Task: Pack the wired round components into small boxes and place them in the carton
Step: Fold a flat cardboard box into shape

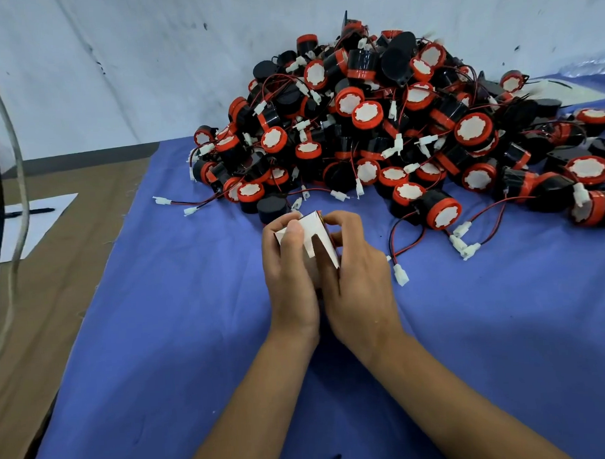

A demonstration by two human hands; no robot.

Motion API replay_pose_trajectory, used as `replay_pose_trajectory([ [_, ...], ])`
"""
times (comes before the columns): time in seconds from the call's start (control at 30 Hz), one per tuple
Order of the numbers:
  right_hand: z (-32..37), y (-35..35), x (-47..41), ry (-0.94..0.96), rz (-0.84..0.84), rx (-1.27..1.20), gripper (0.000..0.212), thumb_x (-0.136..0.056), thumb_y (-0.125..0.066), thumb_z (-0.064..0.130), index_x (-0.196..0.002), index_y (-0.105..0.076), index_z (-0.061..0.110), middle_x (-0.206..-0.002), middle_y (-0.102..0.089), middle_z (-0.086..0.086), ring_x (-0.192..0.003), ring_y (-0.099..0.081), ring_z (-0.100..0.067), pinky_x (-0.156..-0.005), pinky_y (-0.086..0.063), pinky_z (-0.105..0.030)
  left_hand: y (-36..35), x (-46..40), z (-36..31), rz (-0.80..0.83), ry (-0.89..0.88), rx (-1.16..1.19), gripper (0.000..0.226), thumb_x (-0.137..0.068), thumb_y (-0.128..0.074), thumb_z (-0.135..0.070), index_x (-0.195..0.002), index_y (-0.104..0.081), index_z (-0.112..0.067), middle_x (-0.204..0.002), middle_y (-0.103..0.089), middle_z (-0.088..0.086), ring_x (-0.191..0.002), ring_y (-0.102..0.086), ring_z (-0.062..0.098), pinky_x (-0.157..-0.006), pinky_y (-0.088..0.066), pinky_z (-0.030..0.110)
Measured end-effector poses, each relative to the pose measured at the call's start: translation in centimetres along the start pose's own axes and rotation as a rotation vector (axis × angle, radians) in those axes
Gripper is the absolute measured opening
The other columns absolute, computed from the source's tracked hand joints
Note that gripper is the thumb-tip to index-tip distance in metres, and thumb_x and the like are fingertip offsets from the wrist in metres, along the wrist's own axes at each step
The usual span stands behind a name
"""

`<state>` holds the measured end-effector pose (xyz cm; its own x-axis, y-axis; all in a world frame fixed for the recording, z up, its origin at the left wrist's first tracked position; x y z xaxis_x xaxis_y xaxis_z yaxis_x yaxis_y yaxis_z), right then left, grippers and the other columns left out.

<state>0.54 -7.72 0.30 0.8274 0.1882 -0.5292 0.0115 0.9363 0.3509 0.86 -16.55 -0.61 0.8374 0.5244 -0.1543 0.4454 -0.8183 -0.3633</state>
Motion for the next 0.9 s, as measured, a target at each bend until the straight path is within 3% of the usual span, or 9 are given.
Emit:
replay_pose_trajectory([
  [0.17,0.4,0.1,-0.2,-0.088,-0.041,-0.02,0.035,-0.097,-0.04,0.051,-0.129,-0.038,0.038,-0.094,-0.063,0.022,-0.082,-0.067,-0.009,-0.067,-0.056,-0.043,-0.2,0.0,0.1,-0.025,-0.057,-0.118,0.036,-0.087,-0.058,-0.056,-0.111,-0.065,-0.03,-0.097,-0.074,-0.008,-0.085,-0.071,0.007,-0.069,-0.055,0.02],
  [0.27,0.3,0.5,0.0,-0.027,-0.001,-0.184,0.031,-0.105,-0.048,0.034,-0.134,-0.044,0.028,-0.116,-0.066,0.012,-0.104,-0.068,-0.011,-0.081,-0.057,-0.041,-0.2,0.1,-0.1,-0.031,-0.126,-0.157,0.029,-0.1,-0.054,-0.046,-0.117,-0.061,-0.024,-0.1,-0.074,-0.008,-0.087,-0.072,0.006,-0.071,-0.055,0.019],
  [0.4,1.0,0.0,-0.4,-0.161,0.299,-0.41,0.039,-0.102,-0.052,0.042,-0.138,-0.05,0.03,-0.134,-0.059,0.012,-0.137,-0.052,-0.023,-0.101,-0.051,-0.032,0.6,-0.5,-0.8,-0.078,-0.173,-0.209,0.036,-0.099,-0.054,-0.046,-0.122,-0.057,-0.018,-0.099,-0.072,-0.003,-0.084,-0.071,0.012,-0.067,-0.056,0.027],
  [0.47,0.7,0.1,-0.9,-0.299,0.329,-0.592,0.03,-0.104,-0.048,0.043,-0.124,-0.061,0.025,-0.121,-0.069,0.003,-0.133,-0.057,-0.031,-0.091,-0.057,-0.033,1.1,-0.8,-1.2,-0.127,-0.222,-0.291,0.034,-0.098,-0.054,-0.049,-0.121,-0.057,-0.024,-0.104,-0.071,-0.006,-0.084,-0.07,0.006,-0.067,-0.055,0.021],
  [0.53,0.5,0.1,-1.6,-0.395,0.251,-0.714,0.041,-0.104,-0.043,0.045,-0.13,-0.057,0.018,-0.126,-0.068,-0.009,-0.124,-0.063,-0.034,-0.092,-0.06,-0.044,1.3,-1.0,-1.7,-0.083,-0.294,-0.357,0.028,-0.099,-0.055,-0.048,-0.119,-0.056,-0.028,-0.11,-0.069,-0.007,-0.089,-0.069,0.005,-0.07,-0.055,0.02],
  [0.6,-0.1,0.8,-1.2,-0.392,0.243,-0.777,0.041,-0.099,-0.057,0.039,-0.132,-0.054,0.015,-0.128,-0.067,-0.014,-0.119,-0.066,-0.033,-0.093,-0.06,-0.047,1.3,-1.1,-1.9,0.023,-0.324,-0.393,0.025,-0.1,-0.055,-0.045,-0.119,-0.056,-0.029,-0.113,-0.069,-0.009,-0.097,-0.07,0.01,-0.076,-0.058,0.026],
  [0.7,-1.0,1.1,-1.4,-0.431,0.247,-0.775,0.045,-0.092,-0.07,0.035,-0.128,-0.057,0.011,-0.124,-0.069,-0.018,-0.115,-0.068,-0.034,-0.092,-0.06,-0.047,1.4,-1.2,-1.5,0.179,-0.278,-0.385,0.026,-0.103,-0.052,-0.035,-0.125,-0.055,-0.023,-0.118,-0.069,-0.009,-0.103,-0.07,0.013,-0.081,-0.06,0.034],
  [0.8,-1.0,1.2,-1.8,-0.48,0.219,-0.79,0.048,-0.088,-0.069,0.034,-0.125,-0.055,0.007,-0.114,-0.073,-0.019,-0.1,-0.073,-0.031,-0.082,-0.063,-0.042,1.1,-0.9,-1.3,0.245,-0.196,-0.365,0.041,-0.106,-0.038,-0.043,-0.137,-0.053,-0.022,-0.12,-0.068,-0.014,-0.105,-0.069,0.01,-0.082,-0.057,0.028],
  [0.9,-1.2,1.5,-2.0,-0.513,0.154,-0.855,0.047,-0.09,-0.069,0.03,-0.125,-0.051,0.004,-0.107,-0.075,-0.018,-0.095,-0.074,-0.033,-0.073,-0.063,-0.043,1.3,-0.8,-1.5,0.341,-0.115,-0.294,0.05,-0.105,-0.035,-0.042,-0.151,-0.047,-0.027,-0.146,-0.058,-0.006,-0.13,-0.059,0.01,-0.1,-0.054,0.03],
])
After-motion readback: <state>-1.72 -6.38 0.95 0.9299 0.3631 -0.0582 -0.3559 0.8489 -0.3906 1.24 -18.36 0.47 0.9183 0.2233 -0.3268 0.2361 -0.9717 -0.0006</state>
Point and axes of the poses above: each hand's wrist, its own x-axis away from the middle knuckle, its own y-axis out of the back of the hand, z = x × y, the point moved 1 cm from there along -x, towards the middle knuckle
